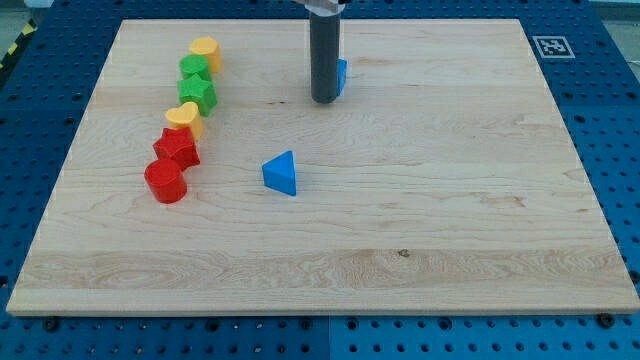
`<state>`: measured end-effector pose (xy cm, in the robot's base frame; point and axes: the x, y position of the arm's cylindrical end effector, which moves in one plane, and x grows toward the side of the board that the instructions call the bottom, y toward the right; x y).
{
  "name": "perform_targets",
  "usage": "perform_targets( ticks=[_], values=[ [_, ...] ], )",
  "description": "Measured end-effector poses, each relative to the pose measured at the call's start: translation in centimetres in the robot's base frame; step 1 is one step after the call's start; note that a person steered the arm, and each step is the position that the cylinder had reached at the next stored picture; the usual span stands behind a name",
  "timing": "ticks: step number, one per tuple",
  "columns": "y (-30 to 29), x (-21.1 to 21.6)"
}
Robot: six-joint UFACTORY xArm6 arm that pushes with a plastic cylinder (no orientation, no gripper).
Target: Slide blue cube above yellow hexagon
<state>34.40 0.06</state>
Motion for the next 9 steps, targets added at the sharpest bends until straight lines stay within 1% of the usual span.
perform_targets(
  ticks=[2, 4, 5, 6, 7, 9],
  values=[
    [0.5, -3.2],
    [8.2, -2.8],
    [10.2, -3.2],
    [10.2, -3.7],
    [9.7, -5.4],
    [8.3, -5.8]
  ],
)
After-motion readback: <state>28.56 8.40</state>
